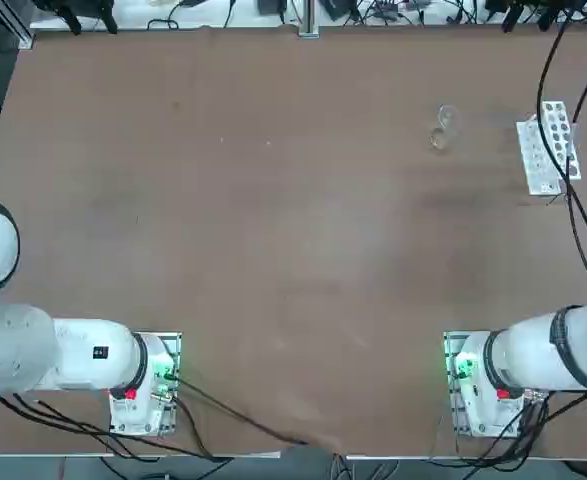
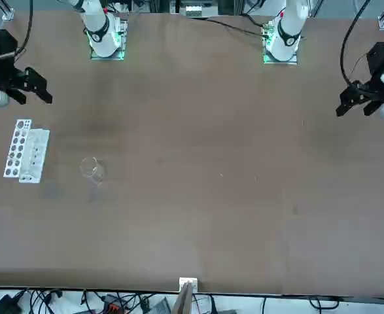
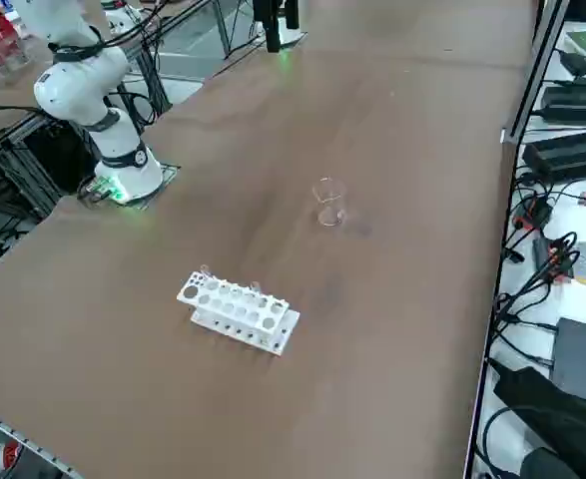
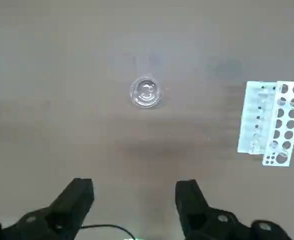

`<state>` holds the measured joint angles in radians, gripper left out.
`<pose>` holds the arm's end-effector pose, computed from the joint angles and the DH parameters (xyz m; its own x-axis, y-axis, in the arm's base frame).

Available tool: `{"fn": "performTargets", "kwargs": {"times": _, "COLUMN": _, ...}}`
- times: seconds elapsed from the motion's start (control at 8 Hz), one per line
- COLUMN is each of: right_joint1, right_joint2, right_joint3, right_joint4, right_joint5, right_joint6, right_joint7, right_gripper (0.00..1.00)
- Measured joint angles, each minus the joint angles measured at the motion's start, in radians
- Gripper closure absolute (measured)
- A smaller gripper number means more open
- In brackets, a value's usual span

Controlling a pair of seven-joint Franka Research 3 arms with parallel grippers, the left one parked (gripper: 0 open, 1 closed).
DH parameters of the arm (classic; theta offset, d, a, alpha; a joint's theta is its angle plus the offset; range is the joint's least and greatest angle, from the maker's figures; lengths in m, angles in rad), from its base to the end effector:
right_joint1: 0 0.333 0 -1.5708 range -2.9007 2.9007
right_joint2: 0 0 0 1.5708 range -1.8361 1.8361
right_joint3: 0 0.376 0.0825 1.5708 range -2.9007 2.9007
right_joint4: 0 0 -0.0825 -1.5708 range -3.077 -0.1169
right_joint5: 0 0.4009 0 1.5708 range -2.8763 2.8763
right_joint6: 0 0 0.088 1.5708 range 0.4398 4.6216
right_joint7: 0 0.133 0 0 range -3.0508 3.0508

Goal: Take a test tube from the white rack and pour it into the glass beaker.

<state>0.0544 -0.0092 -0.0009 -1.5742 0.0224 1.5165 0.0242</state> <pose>0.5599 0.0331 0.6575 0.9983 0.0305 -0.0490 0.0294 -0.9993 -0.0212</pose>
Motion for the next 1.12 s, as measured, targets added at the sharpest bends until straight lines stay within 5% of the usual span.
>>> {"fn": "performTargets", "kwargs": {"times": 0.62, "right_joint1": -0.001, "right_joint2": 0.000, "right_joint3": -0.001, "right_joint4": 0.000, "right_joint5": 0.000, "right_joint6": -0.011, "right_joint7": -0.002, "right_gripper": 0.00}}
{"fn": "performTargets", "kwargs": {"times": 1.12, "right_joint1": -0.015, "right_joint2": 0.013, "right_joint3": -0.011, "right_joint4": -0.004, "right_joint5": -0.008, "right_joint6": -0.261, "right_joint7": 0.023, "right_gripper": 0.00}}
